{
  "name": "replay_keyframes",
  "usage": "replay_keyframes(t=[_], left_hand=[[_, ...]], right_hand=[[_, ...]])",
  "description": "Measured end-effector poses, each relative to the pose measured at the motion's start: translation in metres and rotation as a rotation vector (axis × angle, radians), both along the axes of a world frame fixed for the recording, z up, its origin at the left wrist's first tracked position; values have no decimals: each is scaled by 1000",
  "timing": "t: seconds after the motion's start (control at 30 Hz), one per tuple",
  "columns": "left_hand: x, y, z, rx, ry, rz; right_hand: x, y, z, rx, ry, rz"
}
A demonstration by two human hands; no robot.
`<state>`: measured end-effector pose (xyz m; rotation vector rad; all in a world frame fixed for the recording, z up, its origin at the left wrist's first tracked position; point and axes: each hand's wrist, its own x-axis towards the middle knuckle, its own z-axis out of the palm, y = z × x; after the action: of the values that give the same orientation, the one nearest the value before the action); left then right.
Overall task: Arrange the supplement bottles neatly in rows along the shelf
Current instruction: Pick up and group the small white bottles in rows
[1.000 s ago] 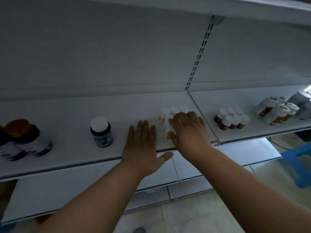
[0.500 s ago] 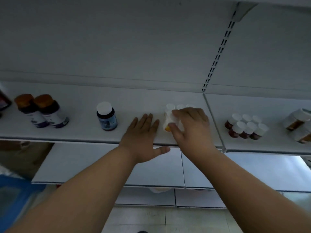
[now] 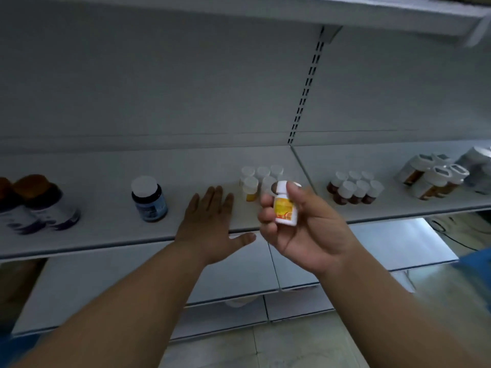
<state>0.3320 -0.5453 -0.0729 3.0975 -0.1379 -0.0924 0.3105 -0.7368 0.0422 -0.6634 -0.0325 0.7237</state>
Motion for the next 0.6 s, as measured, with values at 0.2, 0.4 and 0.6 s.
replay_keyframes(t=[0.2, 0.4, 0.6], left_hand=[[0, 0, -1, 16, -29, 2], [-1, -1, 7, 39, 24, 4], [-2, -2, 5, 51, 3, 0]], right_hand=[[-9, -11, 6, -53, -26, 64], [-20, -19, 4, -44, -35, 32], [-28, -27, 8, -98, -68, 8]])
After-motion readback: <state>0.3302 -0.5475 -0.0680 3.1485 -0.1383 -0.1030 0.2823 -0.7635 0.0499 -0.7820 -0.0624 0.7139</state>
